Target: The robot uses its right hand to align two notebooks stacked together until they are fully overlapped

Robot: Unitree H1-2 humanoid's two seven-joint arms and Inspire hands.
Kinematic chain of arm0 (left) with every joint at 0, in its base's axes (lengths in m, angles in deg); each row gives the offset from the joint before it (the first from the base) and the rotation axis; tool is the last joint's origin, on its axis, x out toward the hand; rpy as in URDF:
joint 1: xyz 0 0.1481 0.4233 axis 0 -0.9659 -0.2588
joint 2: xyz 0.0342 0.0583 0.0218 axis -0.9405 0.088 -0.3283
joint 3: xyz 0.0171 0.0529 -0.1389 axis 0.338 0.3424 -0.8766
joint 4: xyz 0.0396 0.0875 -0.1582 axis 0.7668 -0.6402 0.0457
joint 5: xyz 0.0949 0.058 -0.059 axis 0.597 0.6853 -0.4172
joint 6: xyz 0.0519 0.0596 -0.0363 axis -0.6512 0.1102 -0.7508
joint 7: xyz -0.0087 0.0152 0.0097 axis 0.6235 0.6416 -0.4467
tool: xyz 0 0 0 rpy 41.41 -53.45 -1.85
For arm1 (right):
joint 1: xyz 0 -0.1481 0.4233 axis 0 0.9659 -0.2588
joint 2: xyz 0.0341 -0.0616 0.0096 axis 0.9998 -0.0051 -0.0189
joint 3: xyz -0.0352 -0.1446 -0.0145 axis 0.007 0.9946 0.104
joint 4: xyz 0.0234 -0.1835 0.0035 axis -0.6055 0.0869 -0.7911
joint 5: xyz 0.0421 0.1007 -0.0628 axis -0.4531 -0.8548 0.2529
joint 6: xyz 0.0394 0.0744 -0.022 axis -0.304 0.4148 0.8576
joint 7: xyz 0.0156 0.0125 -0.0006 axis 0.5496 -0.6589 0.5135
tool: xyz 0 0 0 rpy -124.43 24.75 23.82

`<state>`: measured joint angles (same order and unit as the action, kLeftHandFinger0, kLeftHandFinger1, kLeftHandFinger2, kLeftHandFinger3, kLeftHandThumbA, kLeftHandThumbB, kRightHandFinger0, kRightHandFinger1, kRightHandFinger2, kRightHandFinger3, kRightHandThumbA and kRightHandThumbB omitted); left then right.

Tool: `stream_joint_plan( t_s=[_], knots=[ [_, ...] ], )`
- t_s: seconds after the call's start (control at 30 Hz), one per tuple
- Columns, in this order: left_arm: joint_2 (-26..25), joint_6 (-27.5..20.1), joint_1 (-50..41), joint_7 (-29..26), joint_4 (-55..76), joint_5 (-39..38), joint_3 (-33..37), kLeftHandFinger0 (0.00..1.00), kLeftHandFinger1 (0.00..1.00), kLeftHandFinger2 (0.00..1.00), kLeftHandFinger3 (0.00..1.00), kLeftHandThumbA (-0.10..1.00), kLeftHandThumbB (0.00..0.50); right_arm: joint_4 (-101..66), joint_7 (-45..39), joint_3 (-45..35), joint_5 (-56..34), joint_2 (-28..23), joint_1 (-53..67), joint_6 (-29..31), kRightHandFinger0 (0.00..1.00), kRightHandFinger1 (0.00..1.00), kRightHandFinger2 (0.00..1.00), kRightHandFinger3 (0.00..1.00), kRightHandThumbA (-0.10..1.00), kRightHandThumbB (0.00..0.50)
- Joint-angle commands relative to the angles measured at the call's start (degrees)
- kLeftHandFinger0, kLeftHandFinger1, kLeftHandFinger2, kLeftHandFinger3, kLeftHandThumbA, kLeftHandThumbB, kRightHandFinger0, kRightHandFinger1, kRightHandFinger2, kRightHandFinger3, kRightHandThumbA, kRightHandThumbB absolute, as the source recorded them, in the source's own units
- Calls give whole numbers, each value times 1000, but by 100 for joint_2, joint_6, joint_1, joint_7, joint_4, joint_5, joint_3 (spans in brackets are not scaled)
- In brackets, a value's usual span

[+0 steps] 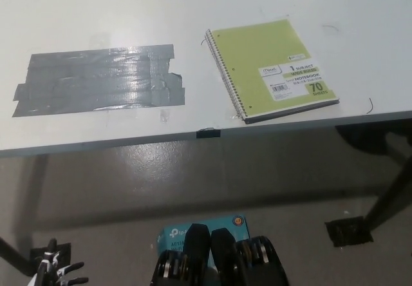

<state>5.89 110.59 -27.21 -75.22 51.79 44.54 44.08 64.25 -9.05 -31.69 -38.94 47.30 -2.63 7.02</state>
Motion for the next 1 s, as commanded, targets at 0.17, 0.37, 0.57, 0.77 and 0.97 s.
stream_joint_plan(
  t_s=[0.17,0.37,0.57,0.77,0.97],
  knots=[
    [-298,192,-15,338,129,-102,115,715,754,901,1000,1000,370,-192,366,-163,-239,-48,-70,-97,1000,1000,1000,1000,646,206],
    [-216,103,1,255,64,-111,20,709,737,840,1000,1000,428,25,974,-344,-286,85,-22,557,912,1000,1000,1000,597,212],
    [-224,188,96,197,108,-127,-109,731,725,823,1000,1000,413,230,1912,-820,-421,552,-62,1306,846,1000,1000,1000,575,179],
    [-161,67,208,162,156,-127,-233,718,748,896,1000,1000,433,416,2571,-1229,-536,865,-182,1985,1000,1000,1000,1000,620,132],
    [-93,-23,312,95,119,-105,-330,682,695,845,1000,1000,469,501,3072,-1583,-705,1131,-236,2446,1000,1000,1000,1000,682,127]
  ],
)
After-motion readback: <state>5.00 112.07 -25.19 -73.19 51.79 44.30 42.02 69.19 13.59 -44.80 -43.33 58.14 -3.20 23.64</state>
